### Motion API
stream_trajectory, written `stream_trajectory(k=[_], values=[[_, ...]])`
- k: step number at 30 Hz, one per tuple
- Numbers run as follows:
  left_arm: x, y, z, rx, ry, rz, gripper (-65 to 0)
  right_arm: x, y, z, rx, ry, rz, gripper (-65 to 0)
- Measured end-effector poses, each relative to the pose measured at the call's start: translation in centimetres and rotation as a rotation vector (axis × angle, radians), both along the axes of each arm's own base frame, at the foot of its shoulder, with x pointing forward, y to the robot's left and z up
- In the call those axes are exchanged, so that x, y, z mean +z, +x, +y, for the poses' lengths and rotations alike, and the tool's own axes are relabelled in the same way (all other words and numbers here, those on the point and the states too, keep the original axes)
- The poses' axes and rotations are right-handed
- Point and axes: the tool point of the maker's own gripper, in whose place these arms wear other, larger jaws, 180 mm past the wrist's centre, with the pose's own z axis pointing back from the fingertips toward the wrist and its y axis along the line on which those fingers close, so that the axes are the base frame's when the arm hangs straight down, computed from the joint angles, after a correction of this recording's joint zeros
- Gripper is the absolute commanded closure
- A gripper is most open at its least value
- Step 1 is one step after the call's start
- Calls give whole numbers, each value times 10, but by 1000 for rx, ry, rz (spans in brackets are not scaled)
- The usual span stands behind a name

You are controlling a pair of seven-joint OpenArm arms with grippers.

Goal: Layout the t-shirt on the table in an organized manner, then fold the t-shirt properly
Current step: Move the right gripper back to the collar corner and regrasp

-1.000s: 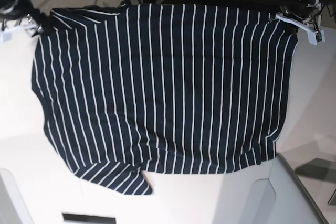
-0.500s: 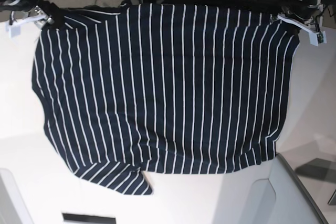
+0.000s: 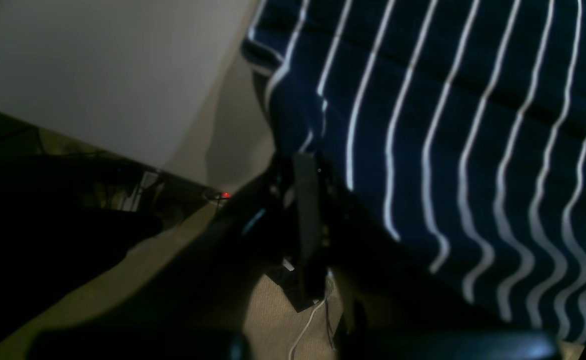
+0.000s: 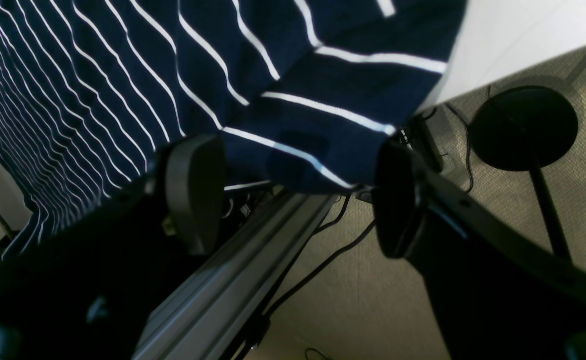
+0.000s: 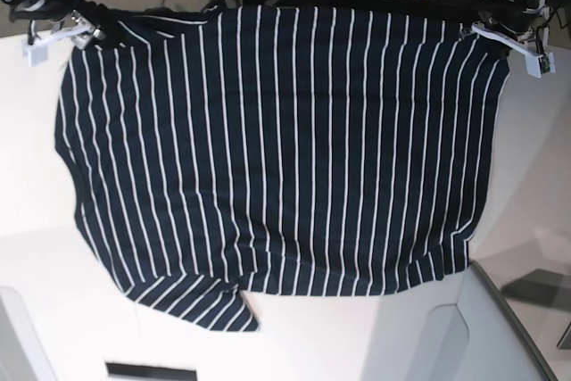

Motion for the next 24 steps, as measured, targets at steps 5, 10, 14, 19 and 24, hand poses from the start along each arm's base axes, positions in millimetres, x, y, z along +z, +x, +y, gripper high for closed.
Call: stream_trajectory(k=[5, 10, 14, 19, 24], values=[[0, 0, 0, 0, 0, 0, 0, -10, -10, -2, -14, 8, 37, -404], [0, 0, 0, 0, 0, 0, 0, -11, -9, 0, -19, 16, 40, -155], [0, 0, 0, 0, 0, 1, 0, -11, -8, 0, -18, 16, 37, -3], [0, 0, 0, 0, 0, 0, 0, -10, -6, 0, -16, 17, 34, -3], [4, 2, -1, -7, 6, -5, 0, 2, 12, 0, 6, 3, -15, -3]])
